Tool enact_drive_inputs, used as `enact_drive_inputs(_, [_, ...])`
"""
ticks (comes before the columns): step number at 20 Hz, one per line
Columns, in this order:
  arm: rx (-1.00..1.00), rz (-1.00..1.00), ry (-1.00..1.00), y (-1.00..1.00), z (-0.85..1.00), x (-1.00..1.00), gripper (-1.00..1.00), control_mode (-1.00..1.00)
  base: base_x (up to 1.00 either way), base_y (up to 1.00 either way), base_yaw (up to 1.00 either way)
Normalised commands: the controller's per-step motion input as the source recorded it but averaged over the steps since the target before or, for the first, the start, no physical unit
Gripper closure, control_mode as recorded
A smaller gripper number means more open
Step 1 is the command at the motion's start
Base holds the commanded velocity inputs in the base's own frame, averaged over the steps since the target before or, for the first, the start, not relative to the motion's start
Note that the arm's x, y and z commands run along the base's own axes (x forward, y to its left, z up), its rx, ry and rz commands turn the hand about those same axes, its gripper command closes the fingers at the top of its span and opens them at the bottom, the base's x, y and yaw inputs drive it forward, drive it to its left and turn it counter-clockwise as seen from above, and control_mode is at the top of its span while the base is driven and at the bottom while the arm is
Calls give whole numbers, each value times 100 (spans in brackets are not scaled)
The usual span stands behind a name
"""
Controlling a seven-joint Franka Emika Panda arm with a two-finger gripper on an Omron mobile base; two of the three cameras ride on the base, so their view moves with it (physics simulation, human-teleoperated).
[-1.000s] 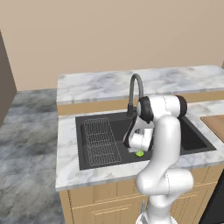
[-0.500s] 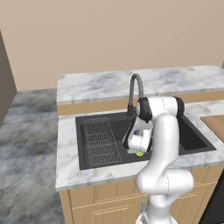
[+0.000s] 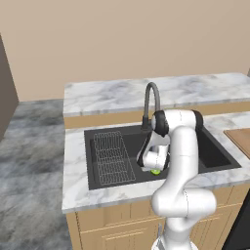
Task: Pick the kiwi, kiwi from the sink and place them on the cutting board to airdry. Then turn off the sink faucet.
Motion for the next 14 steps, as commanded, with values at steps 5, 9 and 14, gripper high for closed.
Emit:
enact_drive_inputs(5, [0,0,0,-6,-6,4,100,-100,0,0,0])
enact_drive_inputs(9, [2,0,-4,-10,32,-9,100,-100,0,0,0])
enact_drive_inputs(14, [1,1,-6,-1,53,-1,100,-100,0,0,0])
